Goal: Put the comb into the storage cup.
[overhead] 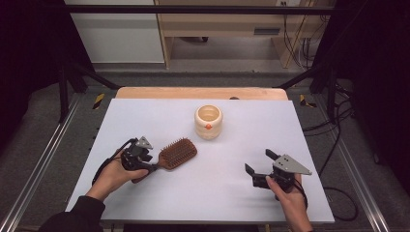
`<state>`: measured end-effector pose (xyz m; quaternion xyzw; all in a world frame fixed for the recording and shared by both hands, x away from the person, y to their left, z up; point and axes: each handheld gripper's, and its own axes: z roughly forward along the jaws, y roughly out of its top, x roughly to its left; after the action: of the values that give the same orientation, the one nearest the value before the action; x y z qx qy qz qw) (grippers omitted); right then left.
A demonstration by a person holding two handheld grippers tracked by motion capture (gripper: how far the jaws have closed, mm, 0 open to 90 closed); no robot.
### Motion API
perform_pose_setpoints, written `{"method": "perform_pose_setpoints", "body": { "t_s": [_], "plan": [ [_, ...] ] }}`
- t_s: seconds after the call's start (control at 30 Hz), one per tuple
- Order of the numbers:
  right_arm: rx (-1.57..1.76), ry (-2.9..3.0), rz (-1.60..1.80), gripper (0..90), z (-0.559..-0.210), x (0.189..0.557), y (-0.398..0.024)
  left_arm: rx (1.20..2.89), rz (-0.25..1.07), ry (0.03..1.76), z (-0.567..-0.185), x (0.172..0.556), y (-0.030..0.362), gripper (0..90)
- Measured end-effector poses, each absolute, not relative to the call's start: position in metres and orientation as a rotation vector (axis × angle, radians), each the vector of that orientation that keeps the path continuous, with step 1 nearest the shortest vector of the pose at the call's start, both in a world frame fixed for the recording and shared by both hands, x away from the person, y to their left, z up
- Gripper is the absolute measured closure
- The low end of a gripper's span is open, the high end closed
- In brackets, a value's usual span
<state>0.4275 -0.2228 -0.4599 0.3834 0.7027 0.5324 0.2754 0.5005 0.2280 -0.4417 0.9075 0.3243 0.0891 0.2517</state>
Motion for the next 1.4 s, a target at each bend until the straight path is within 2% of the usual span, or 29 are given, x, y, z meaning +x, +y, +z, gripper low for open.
{"method": "perform_pose_setpoints", "body": {
  "t_s": [1.4],
  "plan": [
    [1.032, 1.889, 1.433, 6.8, -0.460, 0.428, -0.224, 2.607, 0.206, 0.819, -0.451, 0.507, 0.211, 62.2]
  ]
}}
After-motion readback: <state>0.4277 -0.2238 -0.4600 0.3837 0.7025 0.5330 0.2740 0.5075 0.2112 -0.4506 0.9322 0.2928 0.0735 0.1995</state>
